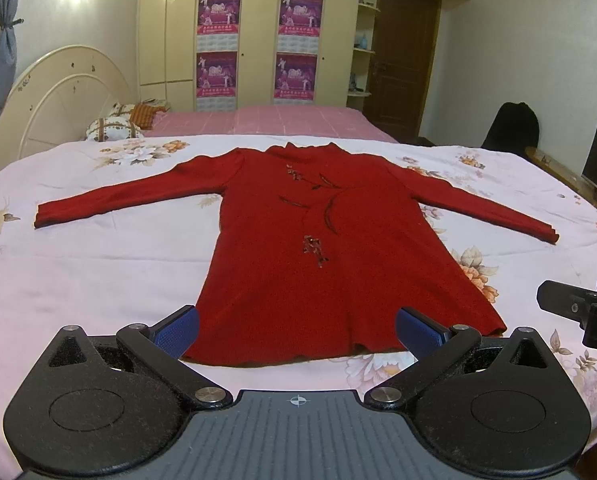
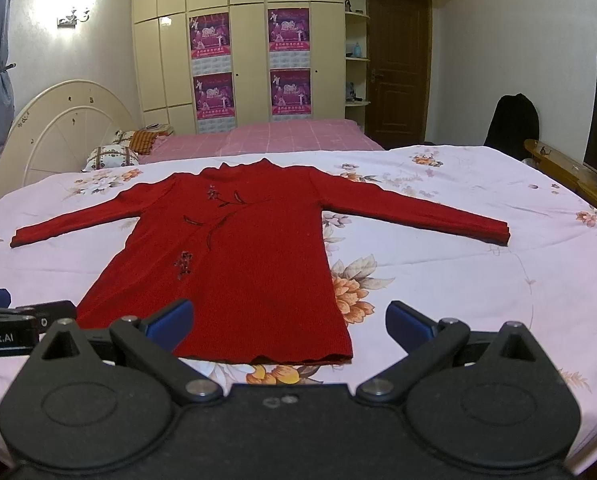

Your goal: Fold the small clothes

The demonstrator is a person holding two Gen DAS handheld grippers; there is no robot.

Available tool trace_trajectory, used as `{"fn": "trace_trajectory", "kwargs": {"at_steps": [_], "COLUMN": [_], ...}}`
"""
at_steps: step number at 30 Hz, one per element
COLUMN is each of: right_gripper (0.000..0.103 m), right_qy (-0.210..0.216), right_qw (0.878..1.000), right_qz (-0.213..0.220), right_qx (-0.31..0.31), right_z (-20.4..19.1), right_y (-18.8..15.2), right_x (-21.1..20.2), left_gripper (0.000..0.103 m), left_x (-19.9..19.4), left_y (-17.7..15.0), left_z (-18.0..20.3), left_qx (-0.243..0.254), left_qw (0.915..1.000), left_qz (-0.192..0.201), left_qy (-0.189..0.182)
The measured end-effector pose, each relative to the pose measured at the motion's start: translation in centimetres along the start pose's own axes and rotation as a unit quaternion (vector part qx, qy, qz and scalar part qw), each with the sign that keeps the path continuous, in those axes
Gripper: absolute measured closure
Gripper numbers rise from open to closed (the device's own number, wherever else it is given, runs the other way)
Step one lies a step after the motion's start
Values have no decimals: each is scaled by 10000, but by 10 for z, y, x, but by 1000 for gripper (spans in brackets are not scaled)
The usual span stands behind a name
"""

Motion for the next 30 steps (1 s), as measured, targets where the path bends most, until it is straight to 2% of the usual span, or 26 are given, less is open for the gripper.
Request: {"fn": "trace_trajectory", "kwargs": {"at_steps": [7,11,14,19,23,24,27,30], "right_gripper": [1,1,1,1,3,4,5,6], "right_qy": [4,-41,-96,-127,-302,-222,-218,-385], "right_qw": [10000,9999,9993,9956,9879,9845,9717,9595], "right_qz": [-26,26,126,258,463,543,733,901], "right_qx": [58,161,343,893,1452,1655,2236,2643], "right_z": [5,16,35,89,146,163,210,252], "right_y": [0,3,10,30,48,51,58,59], "right_x": [2,6,12,31,51,58,78,101], "left_gripper": [0,0,0,0,0,0,0,0], "left_x": [2,10,34,74,114,127,161,188], "left_y": [3,10,21,55,76,81,89,94], "left_z": [1,-1,0,0,0,-1,-6,-4], "left_qx": [-64,-125,-52,-311,-638,-710,-1022,-976], "left_qw": [9999,9999,9995,9992,9975,9972,9944,9946], "left_qz": [-70,65,-203,23,299,217,-157,-321], "left_qy": [-76,-82,-248,-248,-22,35,-221,-162]}}
Point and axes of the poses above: each gripper's, at about its wrist camera, not at the fingertips, and x roughly the way its jaws point, z to its right, y to its top, the point moved 1 cm from there along x, roughly the way its jaws point, and after that the axes turned 14 degrees about y, right-handed, at the moved point
